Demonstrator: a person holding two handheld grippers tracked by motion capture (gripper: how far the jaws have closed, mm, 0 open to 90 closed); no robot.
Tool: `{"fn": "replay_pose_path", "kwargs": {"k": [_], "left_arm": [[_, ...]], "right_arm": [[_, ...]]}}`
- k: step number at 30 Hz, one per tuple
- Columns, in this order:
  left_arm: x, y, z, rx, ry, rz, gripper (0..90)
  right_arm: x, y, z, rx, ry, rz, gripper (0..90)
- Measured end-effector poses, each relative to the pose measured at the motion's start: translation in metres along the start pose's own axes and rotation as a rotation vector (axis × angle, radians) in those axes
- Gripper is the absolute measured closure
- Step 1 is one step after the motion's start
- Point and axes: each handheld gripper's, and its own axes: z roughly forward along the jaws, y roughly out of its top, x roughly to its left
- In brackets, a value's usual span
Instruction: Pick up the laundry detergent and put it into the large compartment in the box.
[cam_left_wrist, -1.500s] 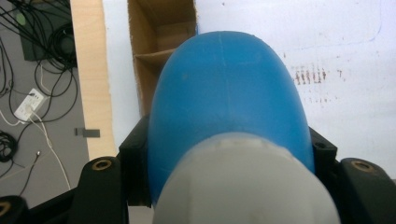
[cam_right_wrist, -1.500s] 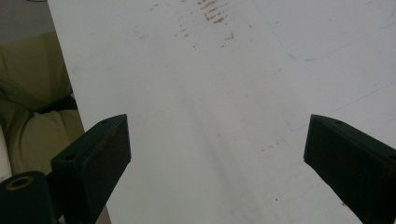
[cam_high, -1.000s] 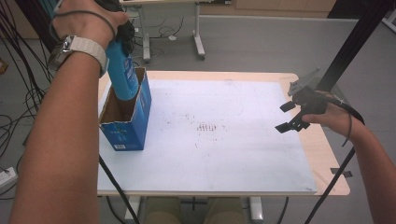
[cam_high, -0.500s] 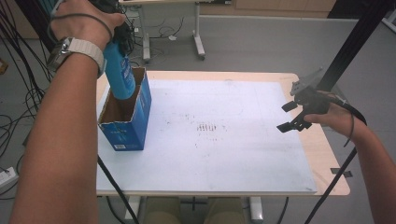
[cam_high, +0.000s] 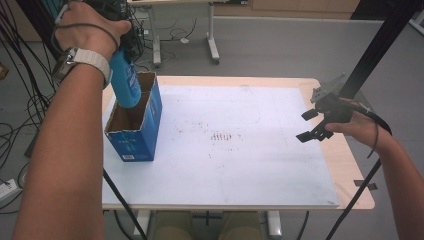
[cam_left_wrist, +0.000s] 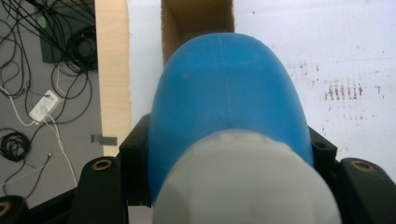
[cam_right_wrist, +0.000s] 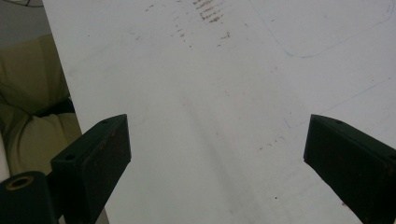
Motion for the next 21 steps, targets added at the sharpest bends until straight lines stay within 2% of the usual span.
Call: {"fn": "replay_pose_path", "kwargs": {"k": [21], "left_arm": [[0.011, -0.003, 0.035, 0.005, 0.012, -0.009, 38.0]], "right_arm": [[0.000, 0.003, 0.004, 0.011, 0.001, 0.000, 7.4]]}}
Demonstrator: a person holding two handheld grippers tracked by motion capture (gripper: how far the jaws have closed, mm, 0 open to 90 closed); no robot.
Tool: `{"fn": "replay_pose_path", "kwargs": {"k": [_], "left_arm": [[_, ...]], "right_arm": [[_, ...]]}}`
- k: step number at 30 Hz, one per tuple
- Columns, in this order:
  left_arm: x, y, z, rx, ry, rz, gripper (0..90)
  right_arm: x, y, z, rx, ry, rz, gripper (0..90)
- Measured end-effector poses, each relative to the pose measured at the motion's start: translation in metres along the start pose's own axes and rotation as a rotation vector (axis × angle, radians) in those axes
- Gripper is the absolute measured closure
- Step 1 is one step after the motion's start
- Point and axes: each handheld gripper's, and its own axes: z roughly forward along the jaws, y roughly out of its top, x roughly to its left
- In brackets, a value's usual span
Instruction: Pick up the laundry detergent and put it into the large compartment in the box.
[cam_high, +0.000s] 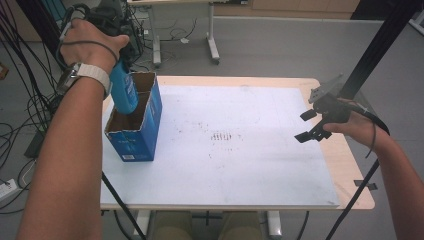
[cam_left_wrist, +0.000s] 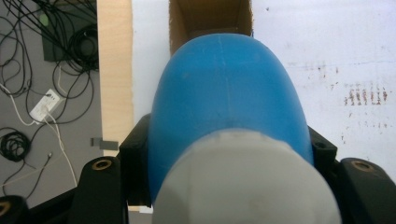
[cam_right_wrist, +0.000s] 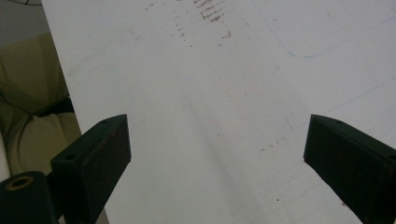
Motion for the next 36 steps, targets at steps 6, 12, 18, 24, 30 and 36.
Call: {"fn": "replay_pose_path", "kwargs": {"k": [6, 12, 18, 24, 30, 36], "left_arm": [[0.000, -0.001, 0.007, -0.001, -0.010, 0.000, 38.0], [0.000, -0.001, 0.017, 0.000, -0.006, 0.005, 38.0], [0.001, -0.003, 0.026, 0.002, -0.017, 0.003, 38.0], [0.001, -0.005, 0.038, 0.012, -0.012, 0.007, 37.9], [0.001, -0.007, 0.049, 0.009, -0.014, 0.004, 38.0], [0.001, -0.008, 0.058, 0.008, -0.017, 0.000, 37.9]], "right_arm": [[0.000, 0.002, 0.001, 0.002, 0.002, -0.002, 7.4], [0.000, 0.002, 0.003, 0.005, 0.004, 0.000, 7.4], [-0.001, 0.003, 0.003, 0.003, 0.004, 0.004, 7.4], [0.000, 0.002, 0.005, 0.004, 0.009, 0.004, 7.3], [0.000, -0.001, 0.007, 0.010, 0.011, 0.009, 7.3], [0.000, -0.002, 0.007, 0.011, 0.011, 0.012, 7.4]]}}
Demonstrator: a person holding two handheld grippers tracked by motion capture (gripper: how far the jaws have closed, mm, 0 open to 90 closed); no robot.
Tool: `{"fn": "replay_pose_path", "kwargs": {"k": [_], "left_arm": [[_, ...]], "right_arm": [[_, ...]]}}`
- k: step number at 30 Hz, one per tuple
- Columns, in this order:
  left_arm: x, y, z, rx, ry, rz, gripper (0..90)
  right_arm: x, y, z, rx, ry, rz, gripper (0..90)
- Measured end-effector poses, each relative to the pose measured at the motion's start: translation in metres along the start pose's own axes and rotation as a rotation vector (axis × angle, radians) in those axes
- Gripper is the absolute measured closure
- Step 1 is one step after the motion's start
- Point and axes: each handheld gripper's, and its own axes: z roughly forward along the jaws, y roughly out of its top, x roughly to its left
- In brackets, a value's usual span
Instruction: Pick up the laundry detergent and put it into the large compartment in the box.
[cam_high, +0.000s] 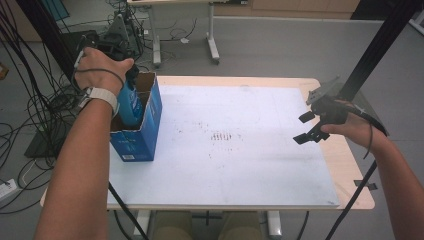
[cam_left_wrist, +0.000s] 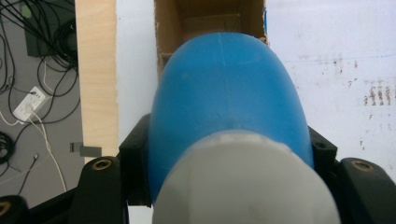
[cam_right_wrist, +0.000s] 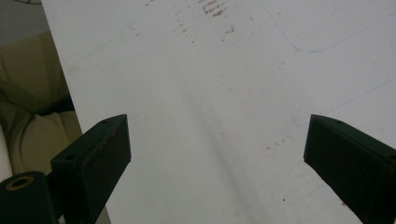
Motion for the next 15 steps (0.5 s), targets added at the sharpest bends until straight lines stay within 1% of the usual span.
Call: {"fn": "replay_pose_path", "kwargs": {"k": [2, 4, 7, 13, 15], "left_arm": [[0.000, 0.000, 0.003, 0.001, 0.000, 0.003, 37.9], [-0.001, 0.000, 0.007, 0.016, 0.001, 0.009, 38.0], [0.000, -0.001, 0.012, 0.020, -0.004, 0.007, 38.0], [0.002, -0.002, 0.018, 0.015, -0.004, 0.006, 38.0], [0.003, -0.003, 0.020, 0.012, -0.001, -0.001, 37.9]], "right_arm": [[0.000, 0.000, 0.000, 0.001, 0.001, 0.001, 7.4], [0.000, -0.001, 0.001, 0.002, 0.002, 0.003, 7.4], [-0.001, -0.001, 0.003, 0.003, 0.005, 0.004, 7.4], [0.000, 0.000, 0.004, 0.011, 0.008, 0.005, 7.3], [0.000, 0.000, 0.003, 0.006, 0.008, 0.004, 7.4]]}}
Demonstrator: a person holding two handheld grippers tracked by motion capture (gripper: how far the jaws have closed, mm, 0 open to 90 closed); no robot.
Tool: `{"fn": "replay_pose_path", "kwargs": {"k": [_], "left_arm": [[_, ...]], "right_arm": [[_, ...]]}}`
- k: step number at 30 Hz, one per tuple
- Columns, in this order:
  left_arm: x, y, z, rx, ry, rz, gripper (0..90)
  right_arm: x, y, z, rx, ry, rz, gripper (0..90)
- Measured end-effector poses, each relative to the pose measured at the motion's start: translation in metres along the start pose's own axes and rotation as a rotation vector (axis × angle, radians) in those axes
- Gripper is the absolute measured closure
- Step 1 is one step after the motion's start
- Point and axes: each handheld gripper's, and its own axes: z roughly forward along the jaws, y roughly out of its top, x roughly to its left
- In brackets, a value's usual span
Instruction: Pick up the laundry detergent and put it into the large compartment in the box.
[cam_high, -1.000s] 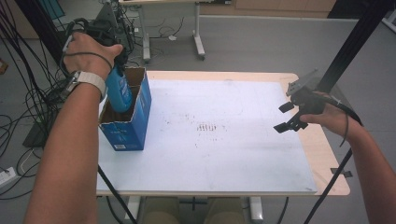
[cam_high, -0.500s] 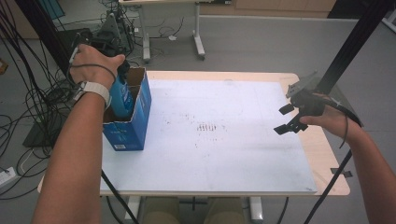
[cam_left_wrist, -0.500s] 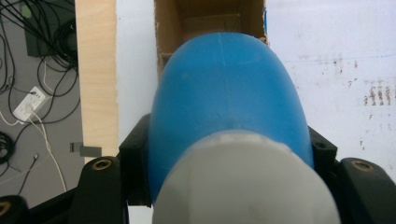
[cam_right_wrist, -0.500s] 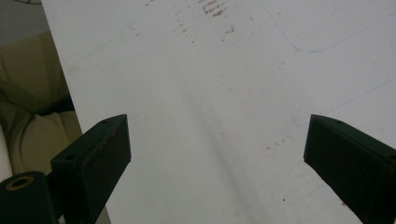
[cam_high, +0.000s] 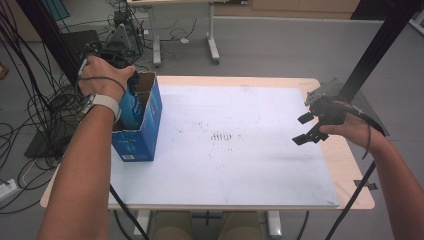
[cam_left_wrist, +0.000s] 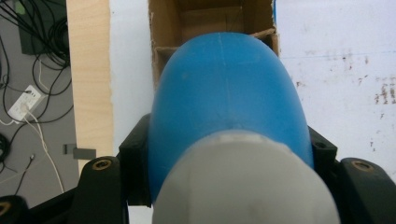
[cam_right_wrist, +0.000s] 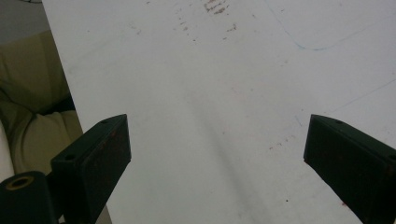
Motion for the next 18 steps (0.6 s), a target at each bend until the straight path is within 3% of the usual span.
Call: {"fn": "replay_pose_path", "kwargs": {"k": [18], "left_arm": [[0.000, -0.004, 0.027, -0.004, -0.001, 0.022, 37.9]], "right_arm": [[0.000, -0.002, -0.001, 0.001, -0.001, 0.011, 7.3]]}}
